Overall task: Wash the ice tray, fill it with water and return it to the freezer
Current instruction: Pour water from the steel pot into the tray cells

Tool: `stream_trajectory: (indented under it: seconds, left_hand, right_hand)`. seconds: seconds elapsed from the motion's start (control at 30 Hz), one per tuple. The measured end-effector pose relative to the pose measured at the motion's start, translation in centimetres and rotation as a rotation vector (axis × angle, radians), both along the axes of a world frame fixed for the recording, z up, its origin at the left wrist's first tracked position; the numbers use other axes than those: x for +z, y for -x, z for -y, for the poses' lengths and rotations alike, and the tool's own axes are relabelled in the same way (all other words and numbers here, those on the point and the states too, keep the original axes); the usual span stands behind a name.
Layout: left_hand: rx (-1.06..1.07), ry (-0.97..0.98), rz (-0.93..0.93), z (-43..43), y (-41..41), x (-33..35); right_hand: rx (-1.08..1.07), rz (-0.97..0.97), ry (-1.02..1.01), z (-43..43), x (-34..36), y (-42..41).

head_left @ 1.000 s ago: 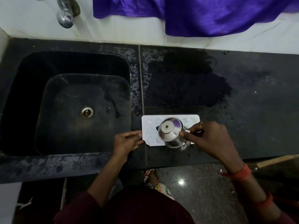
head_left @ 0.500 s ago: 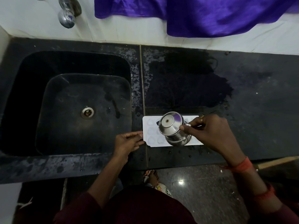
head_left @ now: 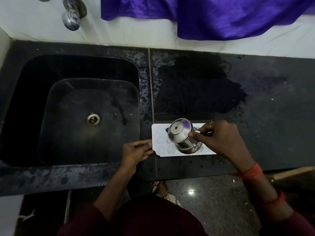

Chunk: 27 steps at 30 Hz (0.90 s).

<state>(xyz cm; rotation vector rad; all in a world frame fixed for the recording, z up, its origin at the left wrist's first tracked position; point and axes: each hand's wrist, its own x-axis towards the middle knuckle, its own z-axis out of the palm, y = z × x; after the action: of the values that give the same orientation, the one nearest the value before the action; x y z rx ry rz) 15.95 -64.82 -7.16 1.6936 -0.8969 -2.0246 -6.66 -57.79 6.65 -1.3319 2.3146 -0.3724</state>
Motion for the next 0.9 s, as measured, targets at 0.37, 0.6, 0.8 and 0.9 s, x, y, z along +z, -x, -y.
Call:
stream_trajectory:
  seconds: [0.37,0.6,0.8,0.9]
  left_hand:
    - [-0.004,-0.006,0.003,-0.01,0.03,-0.02]
    - [-0.004,-0.010,0.007,0.00,0.06,-0.06]
    - [0.003,-0.002,0.004,-0.02,0.08,0.14]
    - [0.006,-0.001,0.007,0.00,0.07,0.14]
  right_hand:
    - [-0.004,0.000,-0.010,0.14,-0.07,0.16]
    - [-0.002,0.001,-0.011,0.22,-0.14,0.30]
    - [0.008,0.004,-0.007,0.27,-0.05,0.45]
    - [0.007,0.014,-0.003,0.28,0.03,0.53]
